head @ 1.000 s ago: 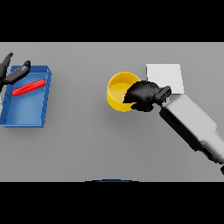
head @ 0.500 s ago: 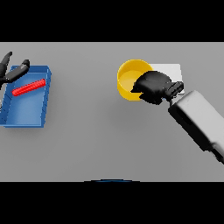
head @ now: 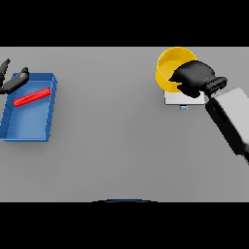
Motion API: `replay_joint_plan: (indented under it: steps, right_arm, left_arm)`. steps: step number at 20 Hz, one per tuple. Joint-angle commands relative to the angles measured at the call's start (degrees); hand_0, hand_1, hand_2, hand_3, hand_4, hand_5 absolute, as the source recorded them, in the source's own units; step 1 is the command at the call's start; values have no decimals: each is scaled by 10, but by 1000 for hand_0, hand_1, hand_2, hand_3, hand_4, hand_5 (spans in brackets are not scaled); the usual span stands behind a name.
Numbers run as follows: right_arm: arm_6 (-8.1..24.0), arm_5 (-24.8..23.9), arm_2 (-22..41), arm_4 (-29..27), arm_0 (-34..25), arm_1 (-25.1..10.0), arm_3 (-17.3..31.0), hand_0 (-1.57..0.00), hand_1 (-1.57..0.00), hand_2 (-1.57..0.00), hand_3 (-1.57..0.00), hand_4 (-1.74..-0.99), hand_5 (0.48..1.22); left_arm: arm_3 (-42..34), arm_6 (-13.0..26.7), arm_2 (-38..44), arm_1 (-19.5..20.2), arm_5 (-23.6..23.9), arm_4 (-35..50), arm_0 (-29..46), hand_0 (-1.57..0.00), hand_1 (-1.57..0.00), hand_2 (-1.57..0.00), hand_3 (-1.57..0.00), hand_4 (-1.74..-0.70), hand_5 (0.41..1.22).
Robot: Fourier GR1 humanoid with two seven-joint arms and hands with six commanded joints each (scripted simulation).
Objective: Pick up the red beaker and tilt it to pour out 1 green nut into yellow bowl. Pick up the yellow bowl and place it on the metallic measuring scale.
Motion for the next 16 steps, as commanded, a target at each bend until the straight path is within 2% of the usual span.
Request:
replay_joint_plan:
  steps: [1, 4, 5, 6, 8, 10, 11, 16]
  right_arm:
    - [3, -4, -5, 2, -10, 4, 20, -1569, -1571, -1551, -1154, -1741, 1221]
    - [-17, -35, -17, 9, -11, 3, 77, -1570, -1571, -1517, -1170, -1741, 1221]
    - [-12, -44, -19, 12, -11, 11, 95, -1570, -1571, -1500, -1181, -1741, 1221]
    - [-27, -50, -23, 12, -16, 12, 109, -1570, -1571, -1475, -1206, -1741, 1221]
    - [-34, -60, -25, 15, -21, 18, 136, -1571, -1571, -1428, -1290, -1741, 1221]
    - [-25, -73, -28, 18, -19, 31, 164, -1571, -1571, -1398, -1342, -1741, 1221]
    - [-34, -75, -30, 17, -22, 33, 176, -1571, -1571, -1390, -1361, -1741, 1221]
    - [-42, -77, -34, 20, -19, 32, 201, -1571, -1571, -1380, -1417, -1741, 1221]
  left_arm:
    - [-7, 1, -1, -3, 2, 1, 1, 1, 1, 1, 1, -853, 761]
    - [-8, 16, -3, -4, 6, -2, -1, 1, 1, 1, 1, -862, 773]
    - [-8, 20, -3, -2, 5, -2, 0, 1, 1, 1, 1, -865, 779]
    - [-6, 20, -6, -3, 5, -6, -3, 1, 1, 1, 1, -863, 784]
    - [-3, 26, -9, -6, 6, -8, -9, 1, 1, 1, 1, -863, 797]
    - [-11, 27, -12, -6, 8, -11, -7, 1, 1, 1, 1, -858, 804]
    - [-13, 28, -9, -3, 5, -7, -6, 1, 1, 1, 1, -859, 807]
    - [4, 16, -6, -1, -3, -6, -12, 1, 1, 1, 1, -847, 796]
